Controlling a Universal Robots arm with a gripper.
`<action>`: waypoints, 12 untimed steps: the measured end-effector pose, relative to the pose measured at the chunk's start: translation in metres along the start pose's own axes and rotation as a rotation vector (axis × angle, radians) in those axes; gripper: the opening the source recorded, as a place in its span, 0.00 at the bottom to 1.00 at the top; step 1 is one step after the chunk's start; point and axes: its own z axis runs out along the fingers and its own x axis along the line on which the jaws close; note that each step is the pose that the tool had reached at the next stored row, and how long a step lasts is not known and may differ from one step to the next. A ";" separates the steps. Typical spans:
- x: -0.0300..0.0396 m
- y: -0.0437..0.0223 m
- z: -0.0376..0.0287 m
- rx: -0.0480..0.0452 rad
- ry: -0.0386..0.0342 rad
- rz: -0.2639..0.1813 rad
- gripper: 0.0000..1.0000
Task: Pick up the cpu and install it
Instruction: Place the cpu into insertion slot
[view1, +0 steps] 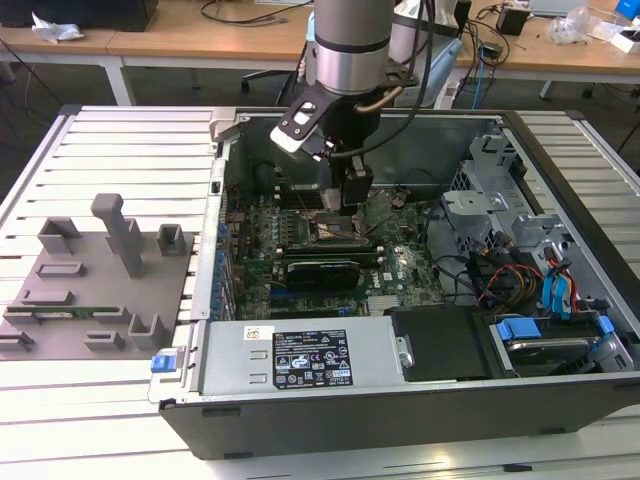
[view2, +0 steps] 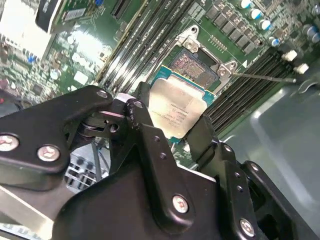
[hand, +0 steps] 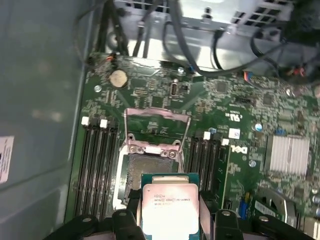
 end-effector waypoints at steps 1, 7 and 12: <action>0.0000 0.0000 0.0002 0.0005 -0.0010 0.019 0.54; 0.0000 -0.0001 0.0007 0.0025 -0.0055 0.102 0.54; 0.0001 -0.0004 0.0030 -0.0029 -0.0043 0.103 0.54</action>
